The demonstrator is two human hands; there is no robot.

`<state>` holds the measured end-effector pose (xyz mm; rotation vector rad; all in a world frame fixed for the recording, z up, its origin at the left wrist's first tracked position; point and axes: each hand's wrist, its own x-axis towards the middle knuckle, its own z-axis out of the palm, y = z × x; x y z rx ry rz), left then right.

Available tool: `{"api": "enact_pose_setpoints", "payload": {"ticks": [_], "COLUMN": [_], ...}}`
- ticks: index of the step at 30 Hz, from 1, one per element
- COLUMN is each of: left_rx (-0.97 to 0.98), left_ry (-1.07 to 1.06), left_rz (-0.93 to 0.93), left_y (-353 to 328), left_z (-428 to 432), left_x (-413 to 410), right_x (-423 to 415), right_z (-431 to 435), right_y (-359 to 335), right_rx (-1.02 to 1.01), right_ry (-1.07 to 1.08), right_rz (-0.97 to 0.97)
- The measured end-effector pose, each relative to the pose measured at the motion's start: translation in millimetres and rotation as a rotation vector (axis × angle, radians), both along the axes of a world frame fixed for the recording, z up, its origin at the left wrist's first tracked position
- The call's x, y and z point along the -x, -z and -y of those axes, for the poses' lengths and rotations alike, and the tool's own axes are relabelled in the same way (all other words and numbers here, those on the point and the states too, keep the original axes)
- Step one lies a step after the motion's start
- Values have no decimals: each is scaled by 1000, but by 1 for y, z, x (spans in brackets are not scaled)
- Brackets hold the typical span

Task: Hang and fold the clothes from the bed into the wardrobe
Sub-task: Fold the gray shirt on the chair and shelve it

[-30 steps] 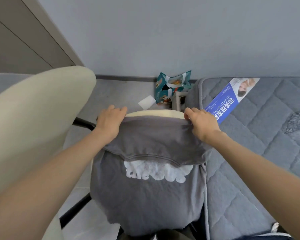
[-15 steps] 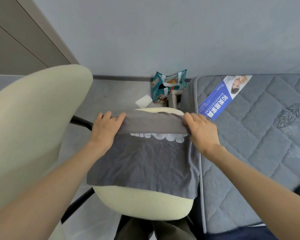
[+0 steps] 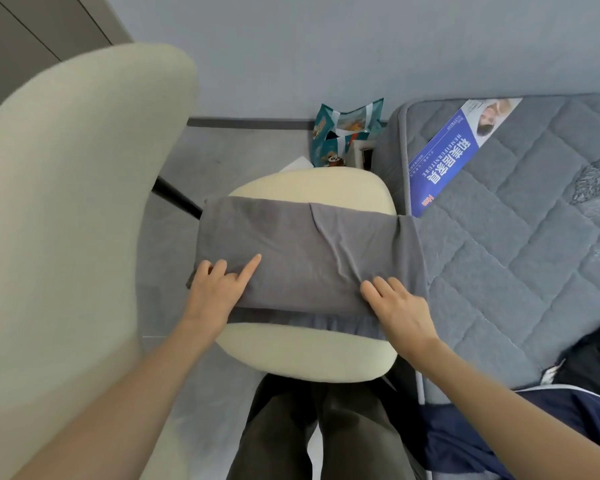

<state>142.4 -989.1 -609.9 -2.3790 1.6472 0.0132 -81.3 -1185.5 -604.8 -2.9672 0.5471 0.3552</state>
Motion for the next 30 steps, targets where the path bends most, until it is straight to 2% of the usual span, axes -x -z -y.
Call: {"api": "enact_pose_setpoints", "payload": {"ticks": [4,8,10,13,15,21,24,27,30], "left_rx": [-403,-637,-526,-80,73,151,190,253,223], "left_ry": [-52,-139,-184,-237,-236,-272,-334,-468,-506], "left_rz": [-117,-270,-379,-479,-511,-482,-494,-594,-643], "left_y": [24,38,36,35,40,63,73,75,76], "left_z": [-12,-13,-6,18,41,100,112,115,118], "left_x": [12,17,18,18,16,-6,-27,-45,-54], "right_x": [12,20,16,-2,-25,-92,-104,-111,-119], "right_z": [-14,-21,-24,-24,-19,11,38,60,70], "right_y": [22,34,32,34,38,64,74,75,75], "right_rx": [-70,-216,-228,-200,-213,-253,-189,-284,-343], "right_ry": [32,151,249,307,312,239,353,466,475], "right_rz": [-205,-369,-280,7,110,76,113,160,127]}}
